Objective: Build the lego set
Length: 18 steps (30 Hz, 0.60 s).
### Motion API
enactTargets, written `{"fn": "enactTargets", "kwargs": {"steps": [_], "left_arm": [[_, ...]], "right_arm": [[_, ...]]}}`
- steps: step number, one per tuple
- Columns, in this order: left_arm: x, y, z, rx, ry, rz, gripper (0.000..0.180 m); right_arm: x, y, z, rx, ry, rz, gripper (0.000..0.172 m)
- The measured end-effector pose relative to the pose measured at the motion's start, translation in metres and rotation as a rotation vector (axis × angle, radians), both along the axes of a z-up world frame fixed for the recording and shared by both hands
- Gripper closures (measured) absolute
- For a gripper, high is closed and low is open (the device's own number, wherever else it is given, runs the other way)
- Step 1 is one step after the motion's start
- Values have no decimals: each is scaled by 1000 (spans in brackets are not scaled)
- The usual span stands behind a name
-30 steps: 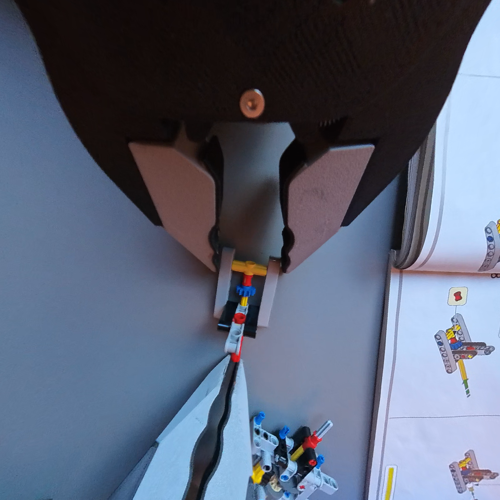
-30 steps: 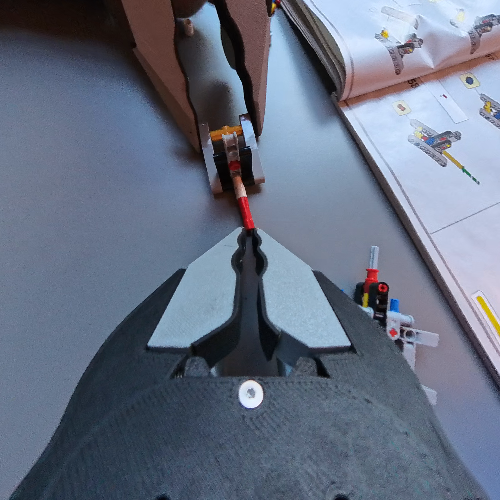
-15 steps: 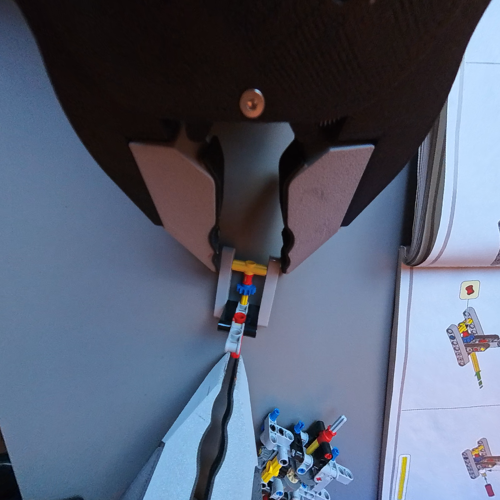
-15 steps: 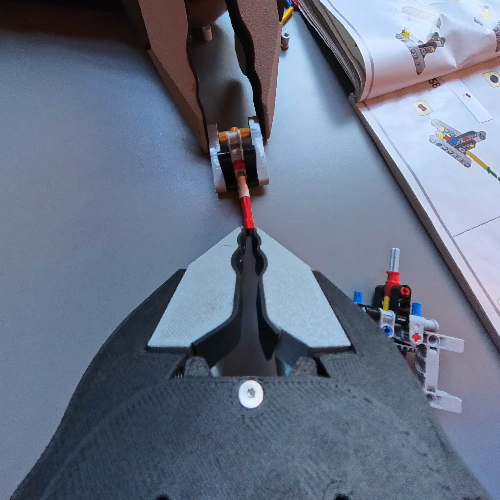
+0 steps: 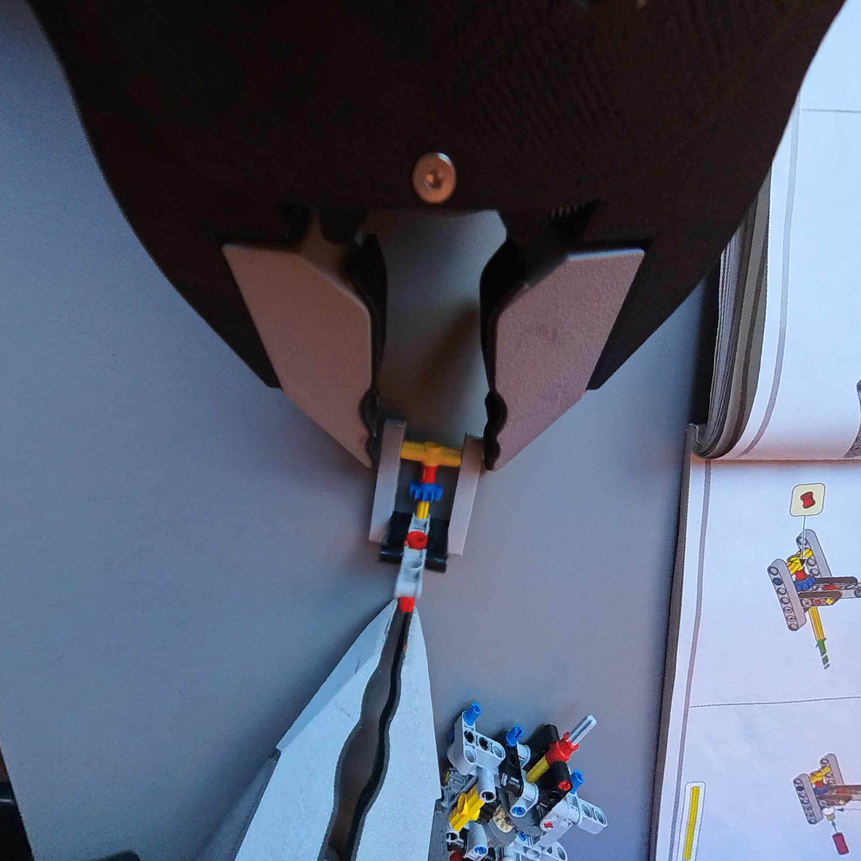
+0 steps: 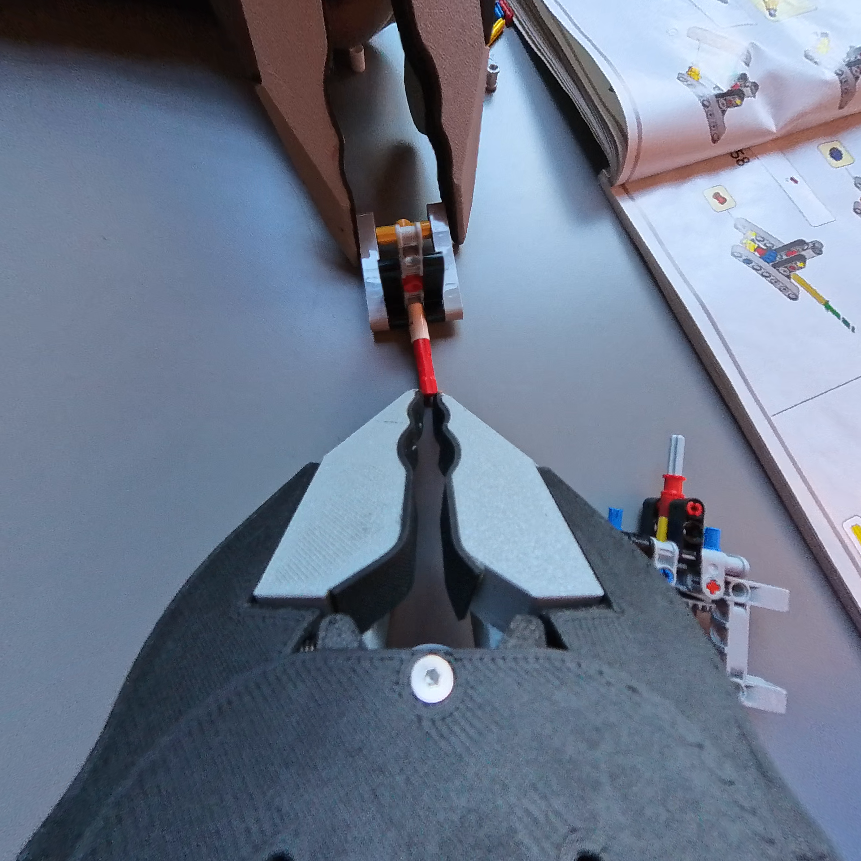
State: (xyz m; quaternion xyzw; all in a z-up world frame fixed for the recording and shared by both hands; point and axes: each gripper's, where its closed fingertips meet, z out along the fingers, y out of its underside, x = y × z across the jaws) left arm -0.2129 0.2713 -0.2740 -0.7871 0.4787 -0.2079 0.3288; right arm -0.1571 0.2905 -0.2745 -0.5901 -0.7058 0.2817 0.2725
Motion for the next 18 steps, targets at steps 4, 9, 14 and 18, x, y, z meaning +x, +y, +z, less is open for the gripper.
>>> {"fn": "enactTargets", "kwargs": {"steps": [4, 9, 14, 18], "left_arm": [[8, -3, 0, 0, -3, -24, 140], [8, -1, 0, -2, -12, -15, 139], [6, -7, 1, -20, -11, -22, 139], [3, -8, 1, -36, -23, -12, 138]], "right_arm": [[-6, -1, 0, 27, 1, 8, 171], [-6, -1, 0, 19, 9, 24, 171], [-3, 1, 0, 55, 28, 39, 172], [-2, 0, 4, 22, 51, 44, 157]]}}
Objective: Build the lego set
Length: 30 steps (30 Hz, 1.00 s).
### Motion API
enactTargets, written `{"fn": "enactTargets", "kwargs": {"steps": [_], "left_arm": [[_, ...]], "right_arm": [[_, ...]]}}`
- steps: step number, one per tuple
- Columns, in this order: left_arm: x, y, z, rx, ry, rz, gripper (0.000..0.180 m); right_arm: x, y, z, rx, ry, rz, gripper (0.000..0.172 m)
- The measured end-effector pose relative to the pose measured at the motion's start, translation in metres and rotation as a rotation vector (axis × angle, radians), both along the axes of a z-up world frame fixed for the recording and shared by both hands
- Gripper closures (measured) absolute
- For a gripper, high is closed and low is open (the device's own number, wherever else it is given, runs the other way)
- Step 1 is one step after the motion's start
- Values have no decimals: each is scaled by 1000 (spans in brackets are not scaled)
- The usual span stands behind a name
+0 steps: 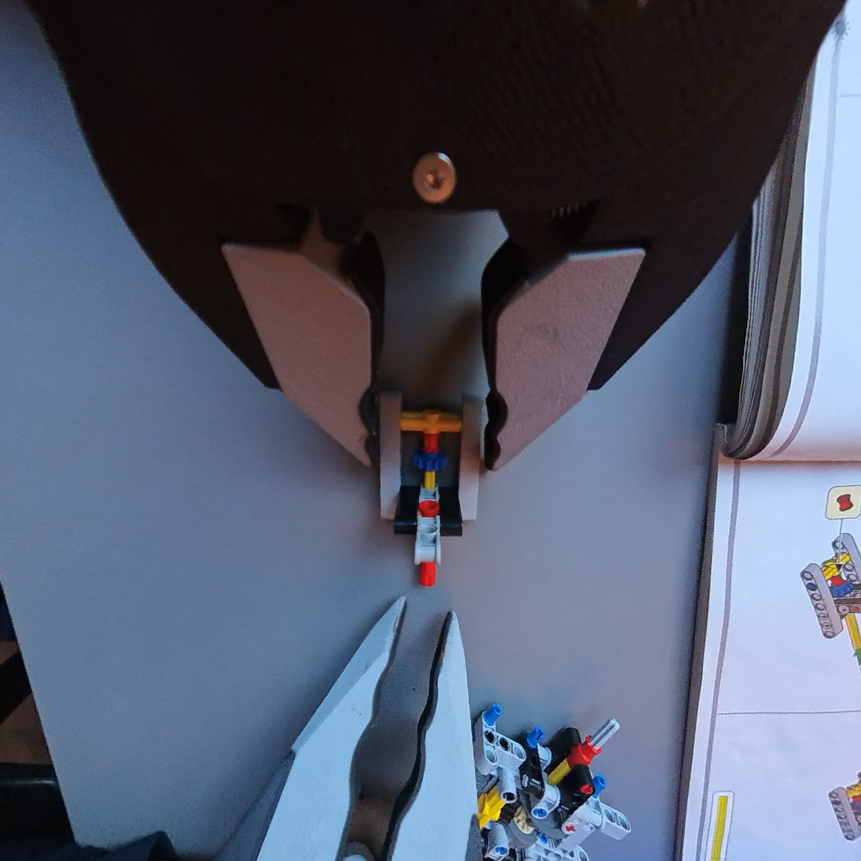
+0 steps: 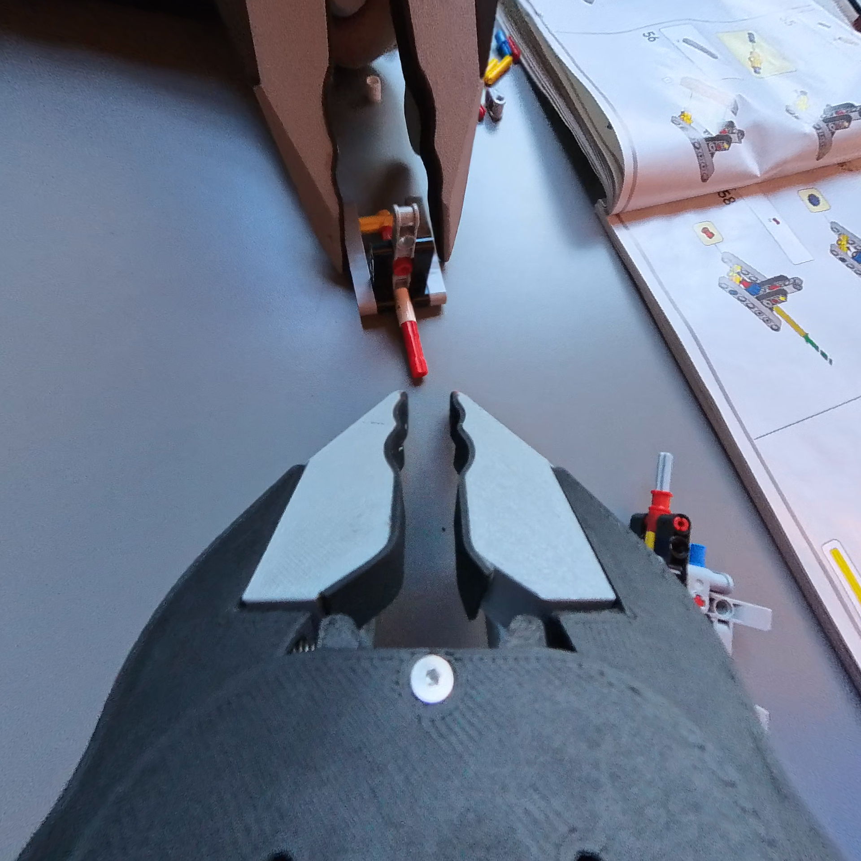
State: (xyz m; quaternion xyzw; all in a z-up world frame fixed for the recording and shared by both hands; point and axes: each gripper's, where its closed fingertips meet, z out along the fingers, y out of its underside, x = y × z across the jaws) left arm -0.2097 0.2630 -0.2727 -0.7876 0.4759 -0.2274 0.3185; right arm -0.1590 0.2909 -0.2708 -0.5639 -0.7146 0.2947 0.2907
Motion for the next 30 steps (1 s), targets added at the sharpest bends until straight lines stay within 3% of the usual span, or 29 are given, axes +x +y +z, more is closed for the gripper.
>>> {"fn": "enactTargets", "kwargs": {"steps": [3, 9, 30], "left_arm": [[0, 0, -1, 15, 5, -14, 139], [4, -4, -1, 21, 5, -55, 139], [7, -4, -2, 11, 6, -53, 141]], "right_arm": [[-2, -3, 4, -47, 17, 5, 155], [-3, -13, -4, -51, -31, 45, 169], [-4, -15, -5, -35, -60, 27, 170]]}}
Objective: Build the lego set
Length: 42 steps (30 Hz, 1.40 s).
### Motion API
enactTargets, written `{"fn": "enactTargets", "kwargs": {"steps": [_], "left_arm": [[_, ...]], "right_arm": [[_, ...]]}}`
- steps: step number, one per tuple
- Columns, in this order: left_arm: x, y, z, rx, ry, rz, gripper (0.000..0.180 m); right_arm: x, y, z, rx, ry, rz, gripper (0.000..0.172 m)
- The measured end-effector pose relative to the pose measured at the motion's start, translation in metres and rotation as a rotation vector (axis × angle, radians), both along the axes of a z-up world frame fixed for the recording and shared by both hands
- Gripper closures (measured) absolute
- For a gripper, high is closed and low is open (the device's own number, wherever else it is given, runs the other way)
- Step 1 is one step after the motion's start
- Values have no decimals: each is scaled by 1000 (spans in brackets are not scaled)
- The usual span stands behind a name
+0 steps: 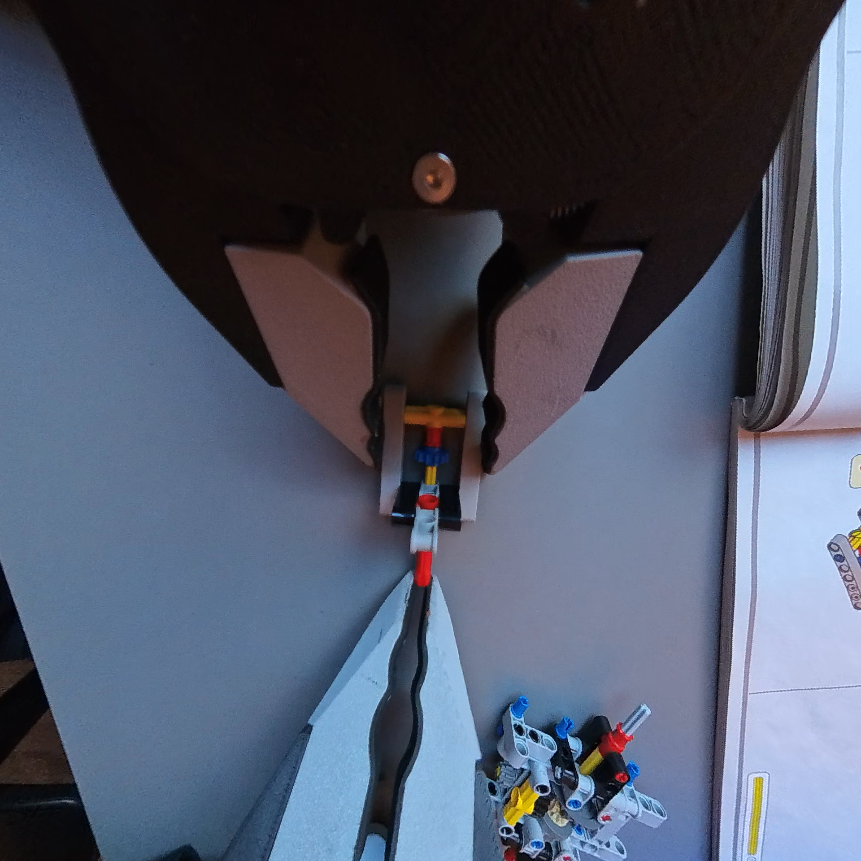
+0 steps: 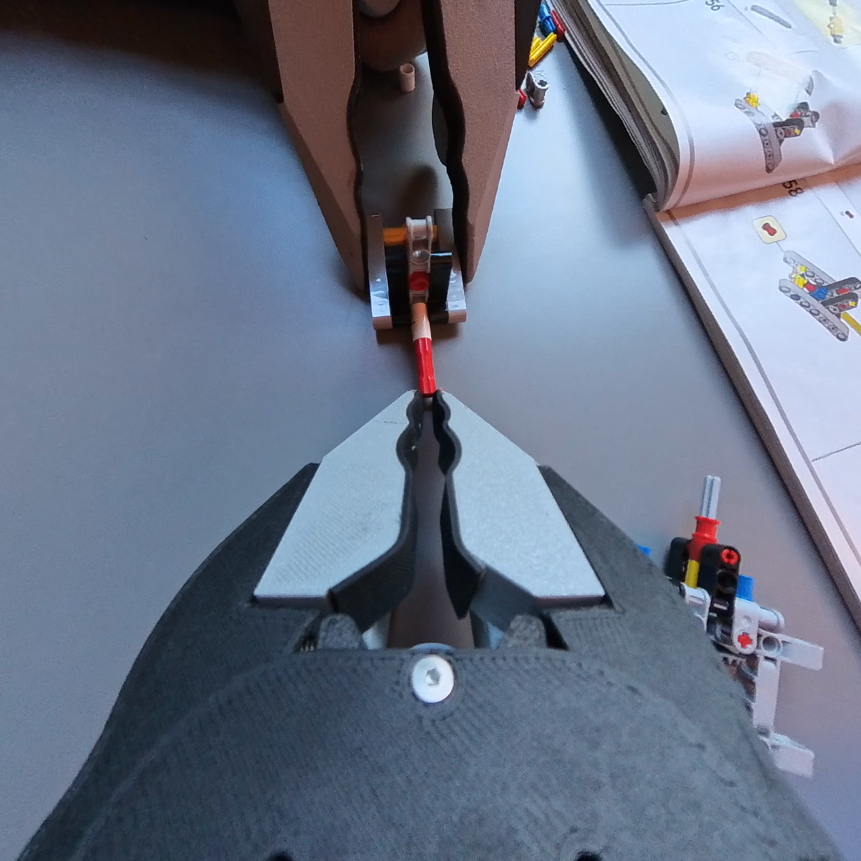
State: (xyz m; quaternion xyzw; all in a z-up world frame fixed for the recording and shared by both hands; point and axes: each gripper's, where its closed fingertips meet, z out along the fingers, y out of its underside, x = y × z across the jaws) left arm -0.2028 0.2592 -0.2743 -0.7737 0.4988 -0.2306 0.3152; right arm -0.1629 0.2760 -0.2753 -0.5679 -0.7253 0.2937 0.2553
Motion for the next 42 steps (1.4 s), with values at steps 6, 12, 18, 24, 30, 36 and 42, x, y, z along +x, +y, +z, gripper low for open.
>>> {"fn": "enactTargets", "kwargs": {"steps": [6, 12, 18, 24, 30, 36, 42], "left_arm": [[3, 0, 0, 5, -1, -10, 141], [5, 4, 1, -7, -16, 10, 140], [9, 2, 10, -10, -75, 11, 127], [4, -6, 15, -33, -81, 12, 110], [-10, -9, 12, -5, -13, 40, 114], [-30, 7, 65, 56, -115, 163, 114], [-15, 95, 112, 137, -11, 392, 121]], "right_arm": [[-3, -2, 0, -32, -4, 3, 170], [-1, 4, 3, 1, 37, -3, 170], [2, 4, 24, -91, 159, -3, 136], [7, 2, 41, -109, 246, 18, 138], [13, 4, 36, -81, 226, 3, 140], [27, 32, 89, -65, 501, -147, 138], [82, 95, 146, 15, 824, -477, 142]]}}
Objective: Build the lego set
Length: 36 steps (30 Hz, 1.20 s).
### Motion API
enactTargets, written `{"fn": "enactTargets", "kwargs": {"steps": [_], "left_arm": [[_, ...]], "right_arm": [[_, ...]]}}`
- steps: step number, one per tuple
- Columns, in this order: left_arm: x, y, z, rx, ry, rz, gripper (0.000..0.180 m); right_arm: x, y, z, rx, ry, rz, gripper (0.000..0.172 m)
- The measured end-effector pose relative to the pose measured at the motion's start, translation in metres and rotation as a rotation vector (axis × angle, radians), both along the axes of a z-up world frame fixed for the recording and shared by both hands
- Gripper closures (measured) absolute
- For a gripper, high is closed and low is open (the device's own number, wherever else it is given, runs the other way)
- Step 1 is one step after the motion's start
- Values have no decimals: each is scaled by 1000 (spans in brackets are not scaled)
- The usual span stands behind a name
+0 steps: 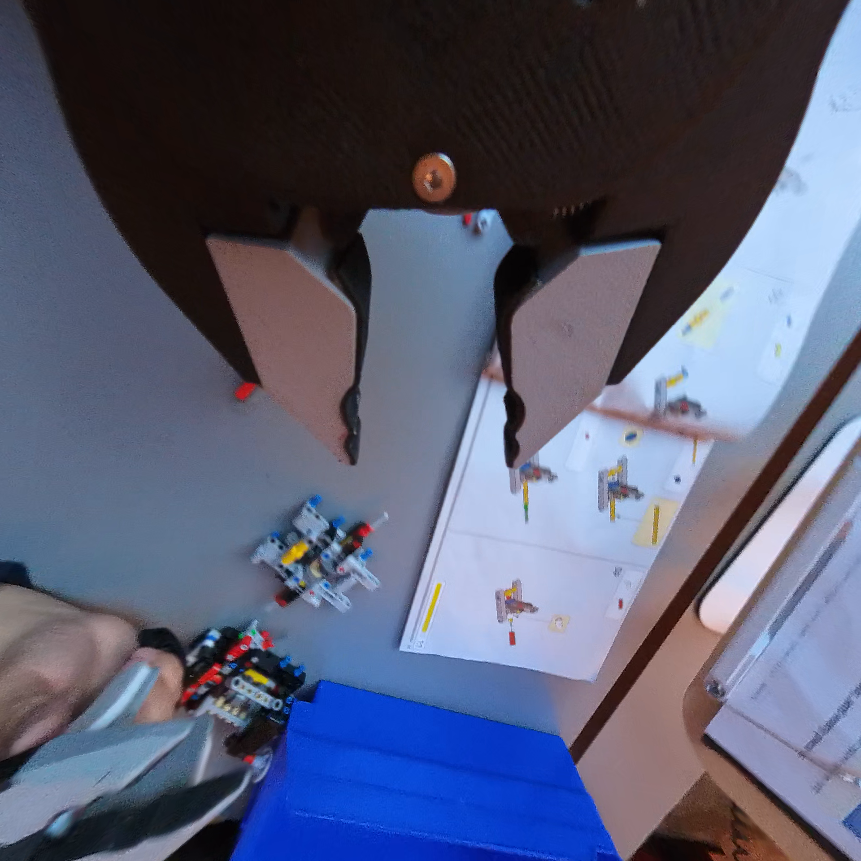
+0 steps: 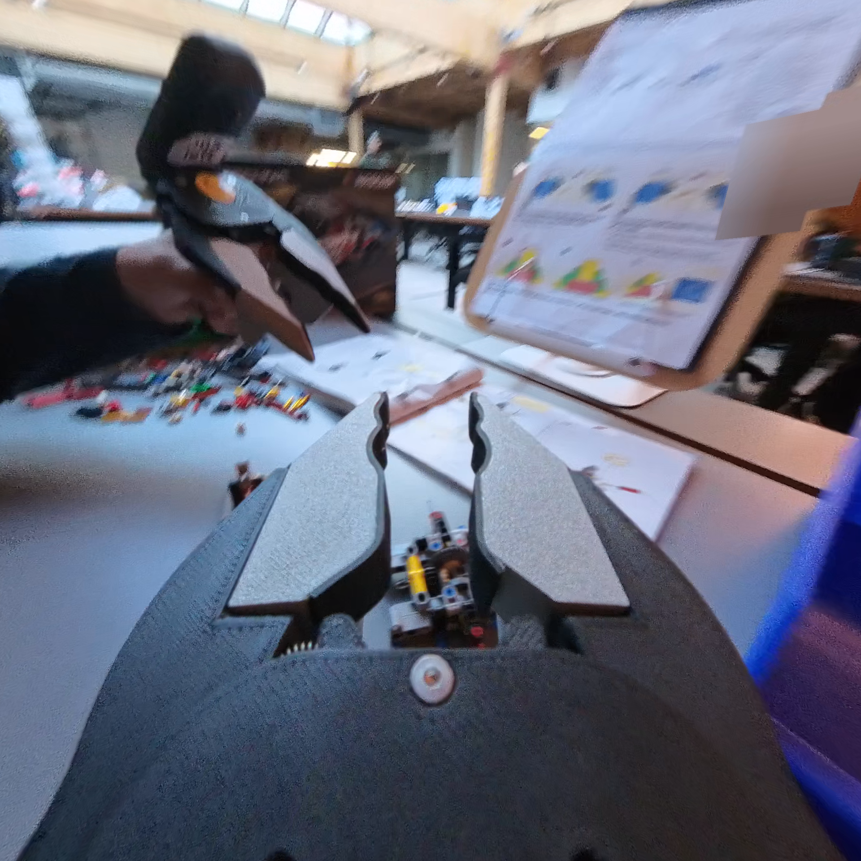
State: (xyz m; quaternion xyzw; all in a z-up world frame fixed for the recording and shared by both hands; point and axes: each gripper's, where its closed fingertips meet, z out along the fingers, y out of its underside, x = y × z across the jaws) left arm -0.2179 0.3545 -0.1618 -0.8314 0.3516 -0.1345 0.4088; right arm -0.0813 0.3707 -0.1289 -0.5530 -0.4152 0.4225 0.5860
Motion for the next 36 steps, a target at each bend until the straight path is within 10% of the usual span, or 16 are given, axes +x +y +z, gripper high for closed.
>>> {"fn": "enactTargets", "kwargs": {"steps": [11, 32, 36], "left_arm": [[68, 103, -116, -331, 393, -143, 94], [44, 122, -110, -375, 217, -171, 122], [55, 120, -111, -337, 254, -171, 85]], "right_arm": [[87, 63, 28, -74, 244, -307, 145], [64, 60, 9, -159, 146, -201, 146], [60, 60, 5, -163, 124, -196, 146]]}}
